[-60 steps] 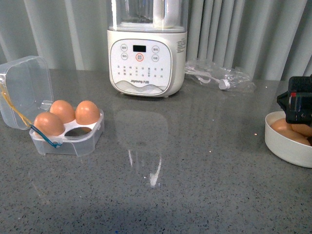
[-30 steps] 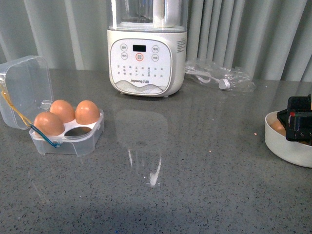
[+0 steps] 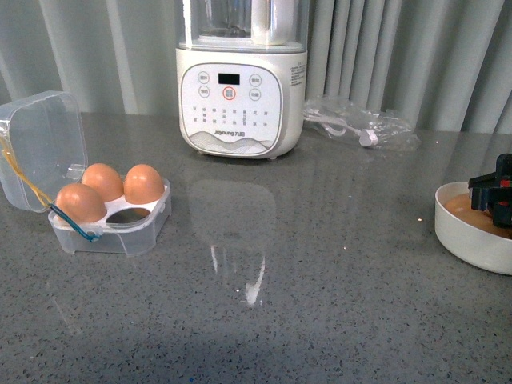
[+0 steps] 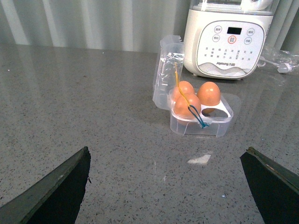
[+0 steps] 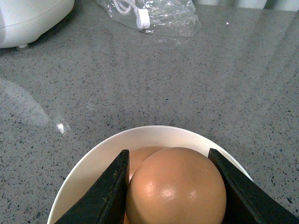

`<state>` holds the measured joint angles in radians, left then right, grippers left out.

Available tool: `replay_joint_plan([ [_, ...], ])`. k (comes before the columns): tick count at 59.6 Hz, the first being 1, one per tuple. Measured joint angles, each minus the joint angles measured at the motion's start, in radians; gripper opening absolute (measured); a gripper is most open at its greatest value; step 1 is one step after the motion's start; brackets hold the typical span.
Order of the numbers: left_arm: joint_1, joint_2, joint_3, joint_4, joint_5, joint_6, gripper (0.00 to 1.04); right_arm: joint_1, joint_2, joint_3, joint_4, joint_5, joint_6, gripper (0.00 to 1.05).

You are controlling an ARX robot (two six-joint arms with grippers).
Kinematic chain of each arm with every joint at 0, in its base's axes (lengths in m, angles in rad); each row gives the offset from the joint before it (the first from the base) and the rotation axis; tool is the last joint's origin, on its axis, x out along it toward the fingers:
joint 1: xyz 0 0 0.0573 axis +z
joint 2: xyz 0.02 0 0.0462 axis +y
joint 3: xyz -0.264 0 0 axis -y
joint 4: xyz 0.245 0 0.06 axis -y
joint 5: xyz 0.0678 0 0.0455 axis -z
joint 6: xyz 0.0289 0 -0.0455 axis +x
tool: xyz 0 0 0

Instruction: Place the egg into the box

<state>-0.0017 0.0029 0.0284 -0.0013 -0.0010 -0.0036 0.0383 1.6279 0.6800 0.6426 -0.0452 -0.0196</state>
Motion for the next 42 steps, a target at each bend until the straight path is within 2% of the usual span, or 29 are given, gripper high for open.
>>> replay_joint_plan([
  [11, 0.0, 0.0, 0.0, 0.0, 0.0, 0.0, 0.98, 0.012, -0.042, -0.011, -0.01, 0.011, -0.004, 0.43],
  [18, 0.0, 0.0, 0.0, 0.0, 0.0, 0.0, 0.98, 0.055, -0.097, -0.011, -0.023, 0.021, 0.0, 0.43],
  [26, 0.0, 0.0, 0.0, 0.0, 0.0, 0.0, 0.98, 0.164, -0.163, -0.016, -0.045, -0.112, 0.005, 0.43],
  [33, 0.0, 0.0, 0.0, 0.0, 0.0, 0.0, 0.98, 0.275, -0.243, -0.064, -0.047, -0.316, 0.014, 0.43],
  [37, 0.0, 0.0, 0.0, 0.0, 0.0, 0.0, 0.98, 0.29, -0.276, -0.089, -0.036, -0.425, 0.02, 0.43],
  [42, 0.0, 0.0, 0.0, 0.0, 0.0, 0.0, 0.98, 0.287, -0.29, -0.104, -0.027, -0.5, 0.023, 0.43],
])
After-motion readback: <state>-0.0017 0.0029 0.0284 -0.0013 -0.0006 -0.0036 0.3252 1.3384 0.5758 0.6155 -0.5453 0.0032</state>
